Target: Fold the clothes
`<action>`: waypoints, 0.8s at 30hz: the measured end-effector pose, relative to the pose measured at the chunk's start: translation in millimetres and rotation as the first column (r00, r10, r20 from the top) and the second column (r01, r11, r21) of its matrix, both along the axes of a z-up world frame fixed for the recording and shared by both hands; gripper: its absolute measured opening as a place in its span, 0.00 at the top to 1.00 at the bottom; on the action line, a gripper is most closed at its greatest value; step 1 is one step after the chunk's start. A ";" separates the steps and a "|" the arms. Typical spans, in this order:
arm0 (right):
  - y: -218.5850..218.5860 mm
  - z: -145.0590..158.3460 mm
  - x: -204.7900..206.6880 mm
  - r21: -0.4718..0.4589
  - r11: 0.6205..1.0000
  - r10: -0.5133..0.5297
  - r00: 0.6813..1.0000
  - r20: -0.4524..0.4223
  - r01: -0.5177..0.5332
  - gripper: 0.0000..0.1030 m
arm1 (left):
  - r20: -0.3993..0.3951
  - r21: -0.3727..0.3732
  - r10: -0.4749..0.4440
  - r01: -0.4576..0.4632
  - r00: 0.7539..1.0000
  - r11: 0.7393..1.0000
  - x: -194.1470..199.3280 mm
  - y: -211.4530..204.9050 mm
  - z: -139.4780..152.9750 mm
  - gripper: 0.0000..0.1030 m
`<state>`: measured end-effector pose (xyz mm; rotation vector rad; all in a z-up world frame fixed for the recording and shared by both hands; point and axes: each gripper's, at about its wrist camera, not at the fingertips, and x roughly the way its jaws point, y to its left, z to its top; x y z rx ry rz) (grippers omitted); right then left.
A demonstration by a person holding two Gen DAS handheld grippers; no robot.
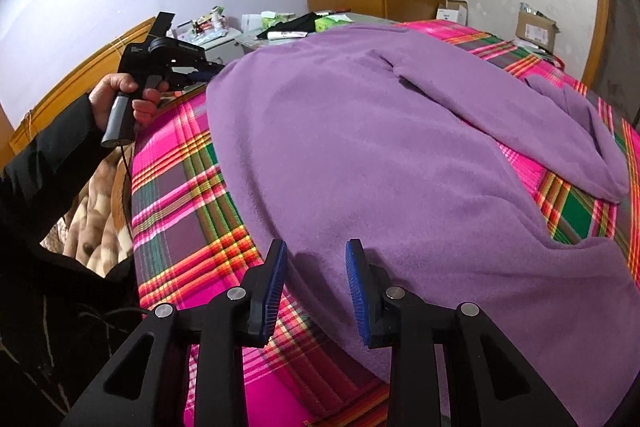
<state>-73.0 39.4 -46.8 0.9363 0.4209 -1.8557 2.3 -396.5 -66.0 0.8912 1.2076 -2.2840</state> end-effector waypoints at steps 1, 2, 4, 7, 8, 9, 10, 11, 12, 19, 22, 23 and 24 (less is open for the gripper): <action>-0.1 -0.9 -1.1 0.004 1.000 -0.002 1.000 0.004 0.002 0.70 | -0.005 -0.002 0.007 -0.007 1.000 1.000 1.3 -0.6 0.2 0.91; 0.0 -1.4 -1.8 0.004 1.000 -0.005 1.000 0.006 0.005 0.70 | -0.001 -0.027 0.014 -0.014 1.000 1.000 2.5 0.4 3.3 0.92; 0.9 -1.0 -2.2 0.000 1.000 -0.010 1.000 0.008 0.010 0.70 | 0.013 -0.096 0.025 -0.023 1.000 0.995 4.4 4.3 12.3 0.93; 4.0 -0.1 -3.9 -0.003 1.000 -0.028 1.000 0.006 0.028 0.70 | 0.025 -0.144 0.031 -0.027 0.999 0.989 6.9 3.6 18.5 0.94; 5.6 0.0 -4.3 -0.006 0.999 -0.037 0.999 0.008 0.037 0.70 | 0.029 -0.146 0.030 -0.026 0.999 0.989 7.2 1.8 17.9 0.94; 7.4 -0.1 -5.2 -0.009 0.999 -0.049 0.999 0.010 0.049 0.70 | 0.037 -0.138 0.029 -0.024 0.999 0.990 6.7 -0.5 14.6 0.94; 9.3 -0.4 -6.1 -0.012 0.998 -0.060 0.998 0.014 0.061 0.70 | 0.047 -0.131 0.025 -0.019 0.999 0.991 5.4 -1.9 11.3 0.94; 12.0 -0.7 -7.5 -0.016 0.997 -0.076 0.997 0.019 0.076 0.70 | 0.059 -0.120 0.010 -0.003 0.998 0.993 2.4 -1.9 8.3 0.93; 15.4 -0.8 -9.5 -0.021 0.995 -0.096 0.995 0.025 0.097 0.70 | 0.067 -0.111 -0.002 0.009 0.998 0.994 0.2 -1.6 6.8 0.93; 54.9 6.8 -22.0 -0.087 0.959 -0.263 0.962 0.069 0.268 0.70 | 0.060 -0.158 0.001 0.008 0.998 0.987 15.5 8.6 23.1 0.92; 82.2 5.4 -29.8 -0.099 0.924 -0.361 0.927 0.098 0.370 0.70 | 0.060 -0.180 -0.003 0.014 0.998 0.984 21.4 16.7 30.6 0.92; 90.5 4.3 -32.7 -0.097 0.910 -0.392 0.914 0.107 0.402 0.70 | 0.056 -0.185 -0.020 0.030 0.998 0.982 19.7 22.9 33.2 0.92; 97.4 2.7 -34.9 -0.092 0.897 -0.422 0.899 0.115 0.433 0.70 | 0.053 -0.190 -0.037 0.046 0.998 0.981 18.1 29.2 35.9 0.92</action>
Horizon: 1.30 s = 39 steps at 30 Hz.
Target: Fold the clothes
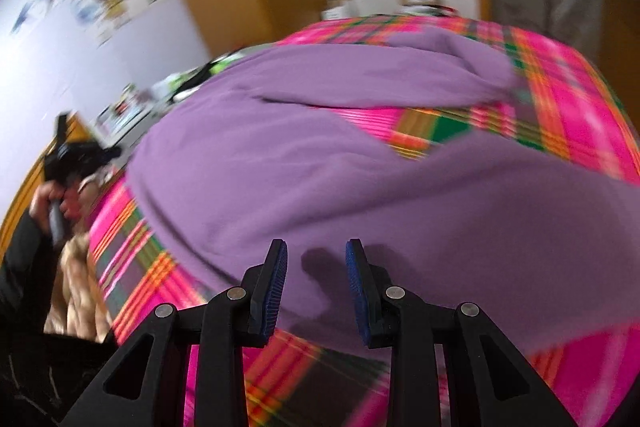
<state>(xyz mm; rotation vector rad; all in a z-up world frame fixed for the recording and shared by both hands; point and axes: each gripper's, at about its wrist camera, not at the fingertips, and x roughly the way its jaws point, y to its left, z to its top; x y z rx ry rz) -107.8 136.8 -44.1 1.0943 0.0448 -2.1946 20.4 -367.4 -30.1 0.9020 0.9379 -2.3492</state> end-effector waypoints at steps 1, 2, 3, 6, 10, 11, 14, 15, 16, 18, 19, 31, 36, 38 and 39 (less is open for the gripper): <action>6.9 -1.6 -2.2 0.002 0.999 -0.033 0.999 0.010 0.033 0.70 | -0.004 -0.005 -0.017 0.017 1.000 1.000 -1.6 6.2 2.7 0.92; 13.4 -3.3 -4.1 0.004 0.998 -0.064 0.998 0.018 0.064 0.70 | -0.007 -0.011 -0.034 0.034 0.999 0.999 -3.3 12.5 5.3 0.92; 18.8 -5.1 -5.5 0.007 0.996 -0.089 0.996 0.025 0.089 0.70 | -0.010 -0.014 -0.058 0.057 0.998 0.998 -6.4 19.8 7.1 0.92; 32.3 -7.7 -6.7 0.010 0.989 -0.149 0.988 0.034 0.149 0.70 | -0.017 -0.025 -0.160 0.160 0.987 0.987 -23.6 50.9 11.5 0.92; 52.7 -7.1 -3.5 0.019 0.976 -0.217 0.976 0.029 0.216 0.70 | -0.023 -0.035 -0.302 0.301 0.953 0.953 -45.9 99.6 15.8 0.92; 60.1 -7.4 -2.2 0.018 0.970 -0.241 0.970 0.033 0.241 0.70 | -0.024 -0.037 -0.339 0.338 0.941 0.940 -51.4 112.2 16.8 0.92; 88.5 -7.8 1.6 0.000 0.943 -0.333 0.942 0.044 0.333 0.70 | -0.019 -0.048 -0.449 0.448 0.893 0.893 -66.9 150.4 18.3 0.92; 98.2 -8.1 2.8 -0.010 0.931 -0.364 0.930 0.049 0.365 0.70 | -0.015 -0.053 -0.480 0.478 0.877 0.877 -70.8 161.4 18.2 0.92; 108.9 -8.5 4.1 -0.023 0.916 -0.399 0.915 0.059 0.401 0.70 | -0.012 -0.057 -0.504 0.503 0.864 0.863 -73.9 171.0 17.8 0.92; 131.0 -10.1 6.7 -0.040 0.878 -0.473 0.877 0.082 0.477 0.70 | -0.003 -0.061 -0.563 0.562 0.826 0.825 -78.9 195.5 16.3 0.92; 142.3 -11.3 7.9 -0.050 0.856 -0.508 0.856 0.097 0.514 0.70 | 0.002 -0.062 -0.590 0.589 0.808 0.806 -81.3 206.4 15.4 0.92; 231.5 -14.8 -8.5 -0.180 0.623 -0.730 0.648 0.217 0.761 0.70 | 0.059 -0.049 -0.738 0.740 0.672 0.671 -93.8 277.9 -0.8 0.92; 238.8 -17.5 -27.1 -0.194 0.596 -0.750 0.627 0.211 0.779 0.70 | 0.065 -0.052 -0.734 0.737 0.676 0.674 -93.6 280.3 -4.2 0.92; 239.2 -18.2 -36.0 -0.192 0.589 -0.759 0.619 0.201 0.785 0.70 | 0.067 -0.056 -0.732 0.735 0.678 0.676 -94.0 281.4 -4.1 0.92; 240.3 -18.4 -41.9 -0.193 0.584 -0.764 0.615 0.198 0.788 0.70 | 0.068 -0.058 -0.732 0.735 0.678 0.676 -93.9 281.6 -4.0 0.92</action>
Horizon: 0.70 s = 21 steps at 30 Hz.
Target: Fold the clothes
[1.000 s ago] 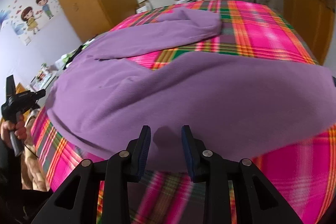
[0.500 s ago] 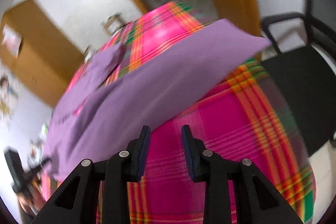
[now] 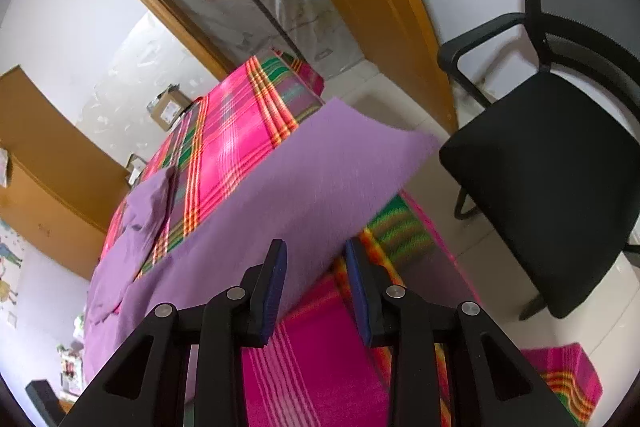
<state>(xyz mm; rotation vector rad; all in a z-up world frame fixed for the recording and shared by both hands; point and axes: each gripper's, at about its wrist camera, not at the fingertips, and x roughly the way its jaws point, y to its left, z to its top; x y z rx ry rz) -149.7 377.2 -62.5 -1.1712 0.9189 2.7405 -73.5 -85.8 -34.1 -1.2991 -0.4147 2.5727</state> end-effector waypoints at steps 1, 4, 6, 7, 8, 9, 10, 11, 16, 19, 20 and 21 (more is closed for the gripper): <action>1.5 -0.4 -4.6 0.000 1.000 -0.007 1.000 -0.003 0.007 0.70 | -0.001 -0.002 0.001 -0.001 1.000 1.000 0.4 -0.1 0.3 0.92; 7.5 -3.5 -4.2 -0.013 0.999 -0.031 0.999 -0.016 0.031 0.78 | -0.003 -0.002 0.004 -0.004 1.000 1.000 1.3 -0.5 0.8 0.92; 11.8 -5.8 -6.0 -0.006 0.999 -0.044 0.999 -0.008 0.044 0.94 | -0.005 -0.002 0.005 -0.005 1.000 1.000 0.9 -0.1 0.6 0.92; 14.6 -7.2 -5.2 -0.021 0.999 -0.043 0.999 -0.012 0.043 0.94 | -0.005 -0.001 0.005 -0.005 1.000 1.000 1.0 -0.3 0.5 0.92; 17.4 -8.3 -4.2 -0.036 0.998 -0.042 0.999 -0.015 0.041 0.94 | -0.006 0.000 0.005 -0.005 1.000 1.000 0.9 0.0 0.3 0.92; 20.3 -8.4 -2.5 -0.047 0.998 -0.043 0.999 -0.019 0.042 0.94 | -0.007 0.002 0.006 -0.006 1.000 1.000 0.6 0.1 0.0 0.92; 23.6 -7.7 -0.4 -0.052 0.997 -0.050 0.998 -0.024 0.049 0.93 | -0.008 0.004 0.007 -0.006 1.000 1.000 0.8 -0.2 -0.1 0.92; 27.7 -7.1 2.5 -0.057 0.996 -0.064 0.998 -0.029 0.062 0.92 | -0.008 0.005 0.007 -0.007 1.000 1.000 0.9 -0.4 -0.2 0.92; 50.5 -9.0 6.8 -0.095 0.986 -0.137 0.990 -0.025 0.134 0.66 | -0.010 -0.004 0.008 -0.008 1.000 1.000 1.3 0.6 0.1 0.92; 61.8 -11.9 0.4 -0.113 0.982 -0.156 0.987 -0.020 0.153 0.66 | -0.010 -0.011 0.010 -0.010 1.000 1.000 1.5 2.4 0.6 0.92; 65.3 -14.6 -3.4 -0.132 0.980 -0.153 0.988 -0.014 0.150 0.66 | -0.010 -0.011 0.011 -0.011 1.000 1.000 1.8 3.1 1.0 0.92; 68.1 -19.6 -8.9 -0.156 0.978 -0.140 0.990 0.005 0.139 0.66 | -0.010 -0.013 0.012 -0.012 1.000 1.000 1.8 3.8 1.3 0.92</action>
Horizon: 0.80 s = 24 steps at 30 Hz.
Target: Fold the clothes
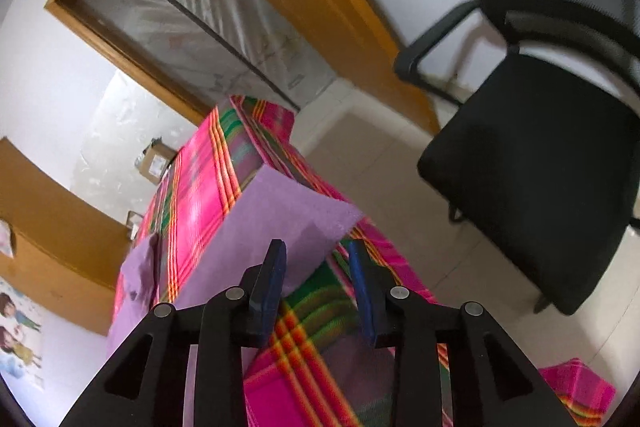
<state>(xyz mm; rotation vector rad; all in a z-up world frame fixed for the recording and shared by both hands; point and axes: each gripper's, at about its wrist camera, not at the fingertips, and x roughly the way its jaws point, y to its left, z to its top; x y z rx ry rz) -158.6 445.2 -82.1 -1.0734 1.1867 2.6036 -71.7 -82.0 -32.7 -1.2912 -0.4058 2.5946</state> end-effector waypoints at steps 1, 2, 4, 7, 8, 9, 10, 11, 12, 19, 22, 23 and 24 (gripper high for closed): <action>2.0 -4.2 -4.4 -0.030 1.000 0.011 1.000 0.004 -0.011 0.66 | 0.001 -0.002 -0.001 0.001 1.000 1.000 0.1 0.8 0.3 0.92; 3.8 -7.8 -8.7 -0.057 0.998 0.023 1.000 0.003 -0.023 0.66 | 0.001 -0.005 -0.003 0.003 1.000 1.000 0.4 1.6 0.7 0.92; 5.5 -9.7 -15.0 -0.096 0.994 0.050 0.998 -0.029 -0.053 0.69 | 0.002 -0.006 -0.013 0.013 1.000 1.000 1.2 3.9 1.5 0.92; 3.7 2.8 -14.1 -0.047 0.998 0.049 0.996 -0.074 -0.053 0.97 | 0.003 -0.008 -0.029 0.029 1.000 1.000 1.8 8.7 2.2 0.92; 3.2 7.7 -12.0 -0.040 0.998 0.050 0.995 -0.091 -0.054 0.97 | 0.002 -0.011 -0.033 0.033 0.999 0.999 1.9 10.2 2.3 0.92; 2.6 12.8 -9.2 -0.033 0.998 0.052 0.993 -0.106 -0.055 0.97 | 0.002 -0.013 -0.036 0.036 0.999 0.999 2.0 11.7 2.4 0.92; 2.1 18.2 -5.1 -0.025 0.998 0.053 0.992 -0.113 -0.056 0.98 | 0.001 -0.014 -0.039 0.039 0.999 0.999 1.9 12.9 2.3 0.92; 2.0 22.3 -1.1 -0.023 0.998 0.052 0.991 -0.120 -0.055 0.98 | 0.001 -0.014 -0.041 0.041 0.999 0.999 1.9 13.5 2.2 0.92; 2.8 28.2 5.7 -0.025 0.998 0.048 0.990 -0.131 -0.052 0.98 | 0.001 -0.014 -0.042 0.042 0.999 0.999 2.0 14.1 2.2 0.92; 14.6 66.3 63.4 -0.012 1.000 -0.005 0.986 -0.164 0.003 0.98 | -0.003 -0.007 -0.067 0.067 0.998 0.998 2.5 19.0 2.4 0.92; 19.0 69.0 85.0 -0.002 1.000 -0.029 0.989 -0.147 0.029 0.98 | -0.006 -0.004 -0.090 0.090 0.996 0.996 4.4 23.5 2.8 0.92; 20.9 67.3 90.9 -0.004 0.999 -0.041 0.990 -0.138 0.041 0.98 | -0.007 -0.004 -0.098 0.098 0.995 0.995 5.6 24.9 3.0 0.92; 22.7 65.6 96.7 -0.006 0.999 -0.052 0.990 -0.129 0.052 0.98 | -0.008 -0.002 -0.110 0.110 0.994 0.994 7.2 26.8 3.3 0.92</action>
